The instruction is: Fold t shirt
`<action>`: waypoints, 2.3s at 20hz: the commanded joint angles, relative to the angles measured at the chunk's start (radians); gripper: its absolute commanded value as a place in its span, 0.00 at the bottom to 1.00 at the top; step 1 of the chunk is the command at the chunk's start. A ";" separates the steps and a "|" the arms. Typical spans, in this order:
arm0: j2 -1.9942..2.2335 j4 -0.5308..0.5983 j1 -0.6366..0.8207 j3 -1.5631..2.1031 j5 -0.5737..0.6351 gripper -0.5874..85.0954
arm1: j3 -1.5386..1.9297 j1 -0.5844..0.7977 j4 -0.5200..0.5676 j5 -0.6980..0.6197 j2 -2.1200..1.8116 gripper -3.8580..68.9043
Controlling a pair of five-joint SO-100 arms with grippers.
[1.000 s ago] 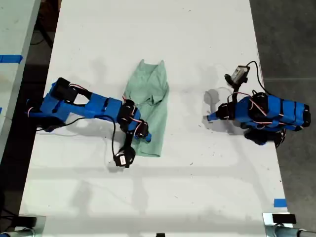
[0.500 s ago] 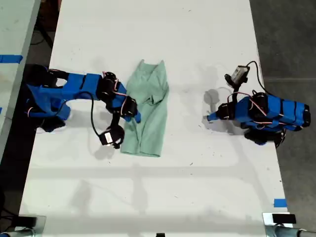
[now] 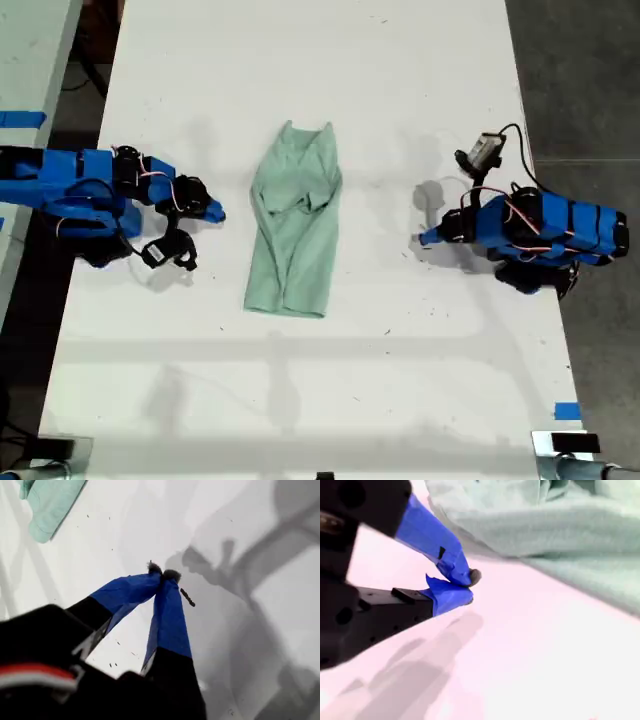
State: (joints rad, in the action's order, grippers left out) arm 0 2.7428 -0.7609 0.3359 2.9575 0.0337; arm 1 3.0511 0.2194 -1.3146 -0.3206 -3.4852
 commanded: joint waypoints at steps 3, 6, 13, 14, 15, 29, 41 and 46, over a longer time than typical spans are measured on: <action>0.370 -0.069 0.143 0.187 0.040 0.00 | 0.060 -0.006 -0.006 0.008 -0.017 0.07; 0.830 -0.265 0.187 0.313 0.103 0.00 | 0.060 -0.009 -0.006 0.008 -0.018 0.07; 0.833 -0.261 0.189 0.328 0.067 0.00 | 0.060 -0.009 -0.008 0.008 -0.018 0.07; 0.833 -0.261 0.187 0.330 0.071 0.00 | 0.060 -0.009 -0.008 0.009 -0.018 0.07; 0.833 -0.261 0.187 0.330 0.071 0.00 | 0.060 -0.009 -0.008 0.009 -0.018 0.07; 0.833 -0.256 -0.015 0.331 -0.233 0.12 | 0.060 -0.009 -0.009 0.011 -0.018 0.07; 0.833 -0.258 -0.072 0.331 0.121 0.14 | 0.060 -0.002 -0.009 0.009 -0.018 0.07; 0.833 -0.258 -0.072 0.331 0.121 0.14 | 0.060 -0.008 -0.009 0.015 -0.018 0.07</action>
